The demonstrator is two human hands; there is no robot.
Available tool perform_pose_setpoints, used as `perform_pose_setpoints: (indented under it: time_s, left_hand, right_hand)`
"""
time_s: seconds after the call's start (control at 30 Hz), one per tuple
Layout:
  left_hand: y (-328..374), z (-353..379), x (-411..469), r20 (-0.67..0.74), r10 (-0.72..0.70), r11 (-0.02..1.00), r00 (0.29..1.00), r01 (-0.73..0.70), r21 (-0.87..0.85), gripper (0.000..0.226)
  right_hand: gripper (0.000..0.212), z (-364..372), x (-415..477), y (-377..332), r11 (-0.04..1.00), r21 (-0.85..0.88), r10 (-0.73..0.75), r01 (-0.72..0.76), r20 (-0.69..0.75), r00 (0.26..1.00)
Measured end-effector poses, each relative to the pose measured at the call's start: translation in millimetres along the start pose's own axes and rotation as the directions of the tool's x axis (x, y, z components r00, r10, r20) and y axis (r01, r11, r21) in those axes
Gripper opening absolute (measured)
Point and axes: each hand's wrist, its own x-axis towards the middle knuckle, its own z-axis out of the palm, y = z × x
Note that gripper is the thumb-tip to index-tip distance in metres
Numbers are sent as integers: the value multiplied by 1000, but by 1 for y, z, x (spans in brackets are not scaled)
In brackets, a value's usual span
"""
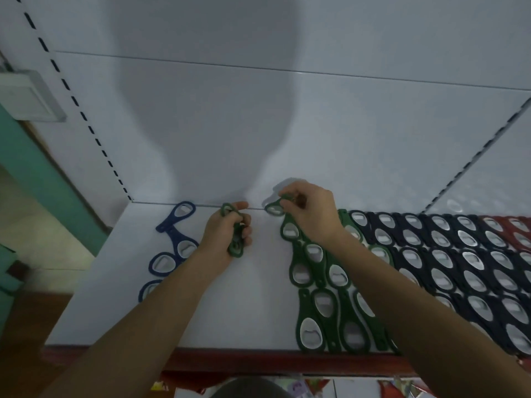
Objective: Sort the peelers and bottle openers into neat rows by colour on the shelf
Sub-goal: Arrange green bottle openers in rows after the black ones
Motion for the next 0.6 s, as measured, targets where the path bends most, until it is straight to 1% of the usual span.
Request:
perform_pose_setpoints:
  time_s: [0.03, 0.07, 0.1, 0.13, 0.2, 0.23, 0.27, 0.33, 0.37, 0.43, 0.47, 0.53, 0.57, 0.6]
  left_hand:
    - [1, 0, 3, -2, 12, 1000, 1000, -12, 3, 31]
    - [2, 0, 5, 6, 21, 1000, 1000, -21, -2, 30]
    - [3, 0, 8, 13, 29, 1000, 999, -29, -6, 28]
    - [3, 0, 10, 16, 36, 999, 999, -36, -12, 27]
    - [3, 2, 11, 25, 43, 999, 999, -42, -32, 22]
    - [4, 2, 11, 35, 44, 998, 998, -42, -43, 21]
    - [4, 3, 10, 52, 43, 998, 998, -40, -57, 22]
    - [3, 1, 9, 100, 52, 995, 994, -42, -96, 35]
    - [3, 0, 9, 122, 58, 993, 991, -44, -111, 41]
    - [2, -1, 8, 137, 77, 990, 988, -59, -131, 47]
    - [0, -3, 9, 134, 84, 986, 987, -63, -153, 44]
    - [-2, -4, 13, 105, 95, 981, 990, -75, -181, 20]
    - [-3, -5, 16, 82, 90, 983, 993, -75, -170, 13]
    - [-4, -7, 19, 52, 81, 984, 995, -72, -165, 15]
  right_hand:
    - [16, 2, -2, 0, 995, -48, -92, 92, 8, 996]
    - [16, 4, -5, 1, 981, -87, -170, 174, 50, 984]
    - [18, 6, -9, 2, 965, -121, -216, 232, 130, 968]
    - [24, 7, -11, 3, 950, -164, -225, 267, 235, 946]
    - [39, 8, -16, 1, 912, -296, -139, 284, 430, 892]
    - [45, 8, -17, -1, 896, -341, -99, 284, 469, 878]
    - [47, 9, -18, -2, 895, -353, -90, 273, 456, 885]
    - [47, 13, -19, -2, 906, -340, -112, 251, 380, 918]
    - [45, 16, -18, -1, 906, -344, -113, 248, 369, 923]
    - [41, 24, -17, -1, 887, -392, -64, 242, 415, 908]
    - [40, 26, -17, -1, 876, -426, -22, 227, 435, 900]
    - [37, 27, -17, 1, 864, -465, 30, 193, 430, 902]
    - [36, 26, -18, 3, 860, -474, 32, 187, 416, 909]
    - [36, 25, -18, 6, 854, -485, 30, 191, 411, 911]
